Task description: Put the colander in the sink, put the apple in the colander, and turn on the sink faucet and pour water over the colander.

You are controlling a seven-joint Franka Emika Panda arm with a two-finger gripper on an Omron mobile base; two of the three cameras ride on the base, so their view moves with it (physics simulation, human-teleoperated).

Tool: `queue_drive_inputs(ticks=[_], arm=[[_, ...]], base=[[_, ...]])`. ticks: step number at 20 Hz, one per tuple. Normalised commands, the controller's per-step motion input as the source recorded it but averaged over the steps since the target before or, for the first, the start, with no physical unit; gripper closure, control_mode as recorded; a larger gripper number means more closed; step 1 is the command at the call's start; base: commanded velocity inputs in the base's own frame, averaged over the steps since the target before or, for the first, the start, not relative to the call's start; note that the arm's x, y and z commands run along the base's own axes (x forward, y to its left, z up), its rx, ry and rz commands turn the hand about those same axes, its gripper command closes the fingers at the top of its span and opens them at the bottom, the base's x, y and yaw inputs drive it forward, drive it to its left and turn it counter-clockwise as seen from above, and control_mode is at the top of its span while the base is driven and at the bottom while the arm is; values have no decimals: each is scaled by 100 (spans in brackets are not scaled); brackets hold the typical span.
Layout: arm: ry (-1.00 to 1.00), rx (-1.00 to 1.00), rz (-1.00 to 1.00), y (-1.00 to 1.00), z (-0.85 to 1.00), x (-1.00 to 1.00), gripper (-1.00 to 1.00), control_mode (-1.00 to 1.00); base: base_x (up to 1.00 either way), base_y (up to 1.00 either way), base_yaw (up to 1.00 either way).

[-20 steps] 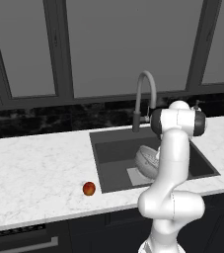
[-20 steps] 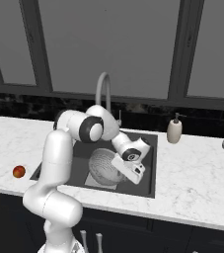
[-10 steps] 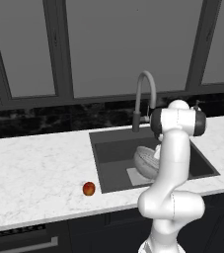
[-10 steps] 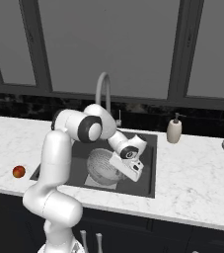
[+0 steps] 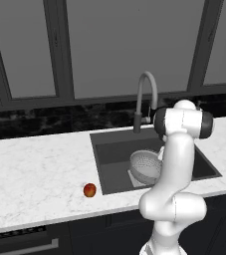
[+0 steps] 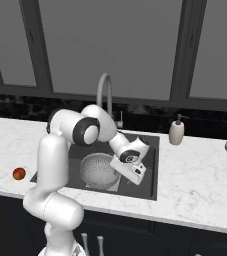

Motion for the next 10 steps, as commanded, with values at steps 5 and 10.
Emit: queue_drive_inputs(ticks=[5, 10], arm=[[-22, 0, 2, 0, 47, -27, -100, -100], [-26, 0, 0, 0, 69, -36, -100, -100]], base=[[0, 0, 0], [0, 0, 0]])
